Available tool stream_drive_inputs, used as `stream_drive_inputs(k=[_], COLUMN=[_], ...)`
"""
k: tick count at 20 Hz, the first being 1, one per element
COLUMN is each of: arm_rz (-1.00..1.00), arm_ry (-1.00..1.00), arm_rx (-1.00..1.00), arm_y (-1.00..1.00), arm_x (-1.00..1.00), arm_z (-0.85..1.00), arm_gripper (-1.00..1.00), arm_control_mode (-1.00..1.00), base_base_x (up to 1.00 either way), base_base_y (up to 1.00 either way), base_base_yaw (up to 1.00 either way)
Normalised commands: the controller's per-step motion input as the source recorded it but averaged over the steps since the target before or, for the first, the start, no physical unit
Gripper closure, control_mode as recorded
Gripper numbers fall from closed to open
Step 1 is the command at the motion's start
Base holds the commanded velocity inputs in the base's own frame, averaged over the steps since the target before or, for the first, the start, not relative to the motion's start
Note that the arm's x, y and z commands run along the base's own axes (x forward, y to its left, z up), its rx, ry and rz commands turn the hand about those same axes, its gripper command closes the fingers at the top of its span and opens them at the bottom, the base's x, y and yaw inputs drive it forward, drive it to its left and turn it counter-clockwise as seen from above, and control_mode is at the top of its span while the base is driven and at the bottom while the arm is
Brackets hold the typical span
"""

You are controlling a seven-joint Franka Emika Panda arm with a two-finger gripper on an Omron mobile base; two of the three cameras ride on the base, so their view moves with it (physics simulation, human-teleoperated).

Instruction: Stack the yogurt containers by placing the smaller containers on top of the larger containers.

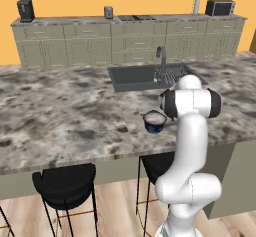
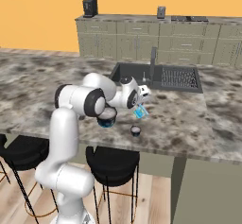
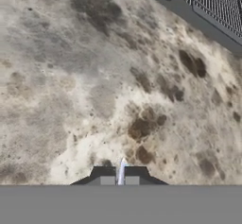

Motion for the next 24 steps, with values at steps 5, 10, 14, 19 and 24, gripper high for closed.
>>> stream_drive_inputs(k=[5, 10, 14, 19, 24], arm_rz=[0.0, 0.0, 0.0, -0.02, -0.03], arm_ry=[-0.29, -0.27, -0.17, -0.08, -0.01], arm_rx=[0.0, -0.02, -0.01, 0.0, 0.0], arm_y=[0.0, 0.0, 0.03, 0.01, 0.01], arm_x=[-0.24, -0.26, -0.26, -0.24, -0.21], arm_z=[0.3, 0.31, 0.4, 0.59, 0.63], arm_gripper=[1.0, 1.0, 1.0, 1.0, 1.0], arm_control_mode=[-1.0, -1.0, -1.0, -1.0, -1.0], base_base_x=[0.0, 0.0, 0.0, 0.0, 0.0], base_base_y=[0.0, 0.0, 0.0, 0.0, 0.0], base_base_yaw=[0.0, 0.0, 0.0, 0.0, 0.0])
